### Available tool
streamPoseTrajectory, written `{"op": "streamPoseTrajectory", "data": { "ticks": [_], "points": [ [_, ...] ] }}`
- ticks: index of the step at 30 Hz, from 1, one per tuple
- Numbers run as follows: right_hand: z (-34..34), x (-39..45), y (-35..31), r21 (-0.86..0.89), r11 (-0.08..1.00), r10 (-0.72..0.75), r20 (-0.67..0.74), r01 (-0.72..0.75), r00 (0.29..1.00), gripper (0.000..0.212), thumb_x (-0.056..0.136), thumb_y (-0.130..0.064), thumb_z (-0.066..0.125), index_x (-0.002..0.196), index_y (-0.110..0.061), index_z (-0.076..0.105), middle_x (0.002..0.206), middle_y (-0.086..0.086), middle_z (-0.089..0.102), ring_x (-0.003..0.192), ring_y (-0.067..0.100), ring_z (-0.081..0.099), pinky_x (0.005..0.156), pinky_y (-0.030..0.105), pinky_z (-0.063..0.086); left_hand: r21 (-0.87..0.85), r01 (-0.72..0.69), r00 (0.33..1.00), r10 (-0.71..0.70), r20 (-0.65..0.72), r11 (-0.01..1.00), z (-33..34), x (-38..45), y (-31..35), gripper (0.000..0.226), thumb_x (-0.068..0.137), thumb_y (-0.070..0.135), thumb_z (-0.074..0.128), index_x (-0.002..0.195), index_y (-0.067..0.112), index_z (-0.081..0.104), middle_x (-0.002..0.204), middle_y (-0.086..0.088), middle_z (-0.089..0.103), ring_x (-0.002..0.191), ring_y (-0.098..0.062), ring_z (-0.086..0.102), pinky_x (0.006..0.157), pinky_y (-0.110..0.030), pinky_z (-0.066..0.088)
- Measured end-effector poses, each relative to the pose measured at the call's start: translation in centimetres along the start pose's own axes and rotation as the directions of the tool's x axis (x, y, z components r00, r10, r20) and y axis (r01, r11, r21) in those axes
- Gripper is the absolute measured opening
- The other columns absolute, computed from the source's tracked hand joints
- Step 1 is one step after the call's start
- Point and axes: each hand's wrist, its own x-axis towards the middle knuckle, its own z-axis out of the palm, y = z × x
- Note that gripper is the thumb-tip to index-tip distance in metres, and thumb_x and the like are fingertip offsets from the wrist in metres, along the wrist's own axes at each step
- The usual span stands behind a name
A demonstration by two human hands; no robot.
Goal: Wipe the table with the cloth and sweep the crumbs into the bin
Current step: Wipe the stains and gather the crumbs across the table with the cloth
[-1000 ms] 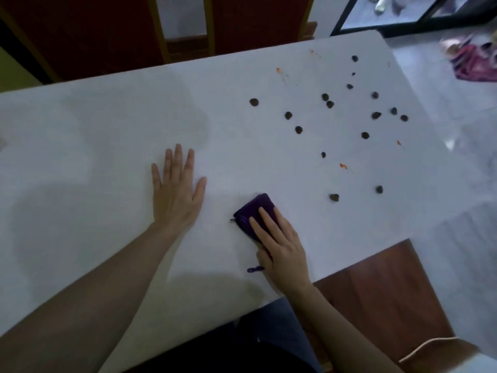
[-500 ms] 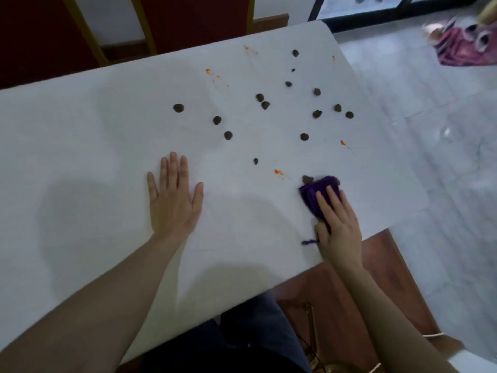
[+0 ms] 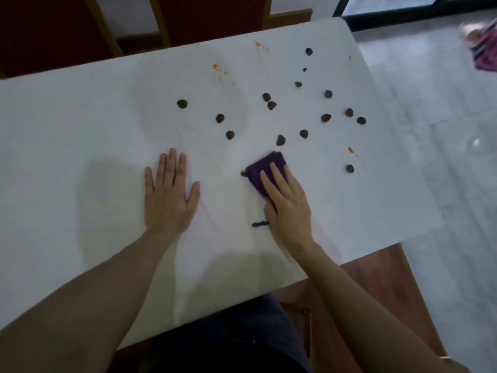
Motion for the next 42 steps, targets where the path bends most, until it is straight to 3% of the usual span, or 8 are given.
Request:
{"op": "streamPoseTrajectory", "data": {
  "ticks": [4,8,13,18,25,34,38,42],
  "points": [
    [-2.1,-3.9,3.6,-0.085,0.990,-0.107,0.044,0.110,0.993,0.059,0.089,-0.012,0.057,0.146,-0.020,0.045,0.157,0.001,0.030,0.149,0.025,0.021,0.119,0.041,0.025,-0.014,0.001,1.000,-0.001,-0.003,1.000,0.0,0.1,-0.1,0.069,0.100,0.049,0.020,0.159,0.016,0.008,0.167,-0.004,0.004,0.154,-0.020,0.001,0.124,-0.048,0.002],
    [-3.9,-1.9,6.7,-0.075,0.992,0.102,0.019,-0.101,0.995,0.064,0.088,-0.007,0.060,0.148,-0.023,0.042,0.158,0.000,0.031,0.150,0.024,0.018,0.115,0.048,0.033,-0.017,0.004,1.000,-0.004,-0.008,1.000,0.1,0.2,-0.1,0.069,0.100,0.049,0.020,0.159,0.017,0.008,0.167,-0.004,0.004,0.154,-0.019,0.001,0.124,-0.048,0.001],
    [-2.4,4.6,3.9,0.002,0.967,0.253,-0.067,-0.253,0.965,0.057,0.093,-0.012,0.049,0.148,-0.023,0.042,0.159,-0.002,0.030,0.150,0.022,0.016,0.120,0.039,0.021,0.001,0.001,1.000,-0.001,0.005,1.000,0.2,0.2,-0.1,0.068,0.100,0.049,0.019,0.159,0.017,0.006,0.167,-0.004,0.002,0.154,-0.019,-0.001,0.124,-0.048,0.001],
    [-0.9,2.6,1.3,-0.046,0.995,0.090,-0.024,-0.091,0.996,0.062,0.087,-0.005,0.057,0.146,-0.018,0.046,0.157,0.004,0.034,0.148,0.027,0.022,0.116,0.046,0.031,0.007,0.000,1.000,-0.001,0.019,1.000,0.1,0.0,-0.2,0.068,0.101,0.050,0.016,0.159,0.018,0.002,0.167,-0.003,-0.001,0.154,-0.019,-0.004,0.124,-0.049,0.002],
    [-1.1,-5.3,0.1,-0.028,0.993,0.116,-0.034,-0.117,0.993,0.066,0.084,-0.005,0.057,0.147,-0.019,0.043,0.159,0.001,0.029,0.150,0.024,0.019,0.114,0.051,0.032,-0.156,-0.034,0.999,0.039,0.025,0.987,-1.2,1.4,-2.6,0.065,0.100,0.043,0.019,0.159,0.016,0.011,0.167,-0.003,0.008,0.154,-0.016,0.003,0.125,-0.038,0.001],
    [3.3,0.5,-7.1,-0.026,0.946,-0.319,0.084,0.322,0.944,0.058,0.085,-0.009,0.059,0.142,-0.016,0.051,0.154,0.005,0.039,0.147,0.028,0.027,0.118,0.041,0.027,-0.046,0.042,0.999,-0.041,0.023,0.998,-3.1,8.0,-10.1,0.062,0.104,0.040,0.018,0.159,0.015,0.005,0.167,-0.005,0.001,0.154,-0.020,-0.003,0.124,-0.043,-0.004],
    [5.3,6.9,-9.7,-0.036,0.954,-0.297,0.026,0.298,0.955,0.056,0.083,-0.005,0.062,0.139,-0.015,0.055,0.150,0.007,0.045,0.144,0.030,0.034,0.117,0.040,0.029,-0.006,0.060,0.998,-0.060,0.025,0.998,-2.7,9.0,-10.8,0.063,0.104,0.043,0.019,0.159,0.018,0.001,0.167,-0.004,-0.003,0.154,-0.020,-0.004,0.124,-0.045,-0.004],
    [5.7,12.3,-9.6,-0.057,0.988,-0.141,-0.008,0.140,0.990,0.057,0.086,-0.007,0.056,0.142,-0.017,0.051,0.152,0.006,0.043,0.146,0.030,0.030,0.116,0.044,0.029,-0.006,0.051,0.999,-0.051,0.013,0.999,-2.7,8.9,-10.9,0.064,0.104,0.044,0.019,0.159,0.017,0.002,0.167,-0.005,-0.002,0.154,-0.021,-0.003,0.124,-0.046,-0.002]
  ]
}}
